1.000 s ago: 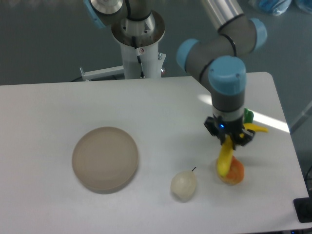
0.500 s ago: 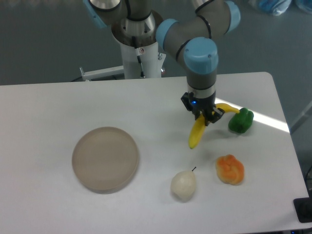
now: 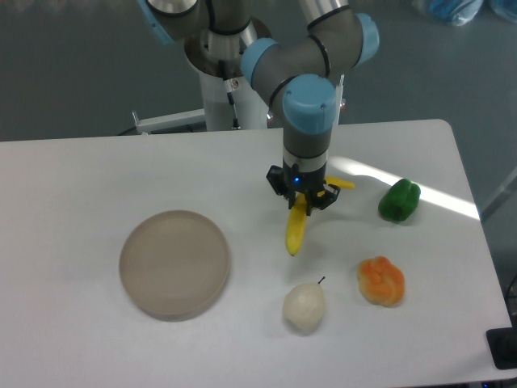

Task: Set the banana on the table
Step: 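Carry the held banana across the table toward the beige plate, then lower the banana onto the table and open the gripper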

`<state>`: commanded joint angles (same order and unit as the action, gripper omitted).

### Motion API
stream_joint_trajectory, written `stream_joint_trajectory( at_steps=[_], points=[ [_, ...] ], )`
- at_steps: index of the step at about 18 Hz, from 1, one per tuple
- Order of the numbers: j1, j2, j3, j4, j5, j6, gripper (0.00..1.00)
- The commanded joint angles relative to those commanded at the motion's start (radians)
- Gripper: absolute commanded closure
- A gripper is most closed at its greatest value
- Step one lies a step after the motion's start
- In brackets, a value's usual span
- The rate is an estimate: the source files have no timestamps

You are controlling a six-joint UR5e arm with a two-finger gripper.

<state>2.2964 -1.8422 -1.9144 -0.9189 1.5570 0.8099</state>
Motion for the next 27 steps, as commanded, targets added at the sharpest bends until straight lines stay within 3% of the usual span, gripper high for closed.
stream_joint_trajectory(
  at_steps=[8,27],
  points=[
    [-0.028,-0.058,-0.012,0.041,0.011,0.014,0.81],
    [-0.048,-0.097,-0.018,0.06,0.025,0.121,0.81]
  ],
)
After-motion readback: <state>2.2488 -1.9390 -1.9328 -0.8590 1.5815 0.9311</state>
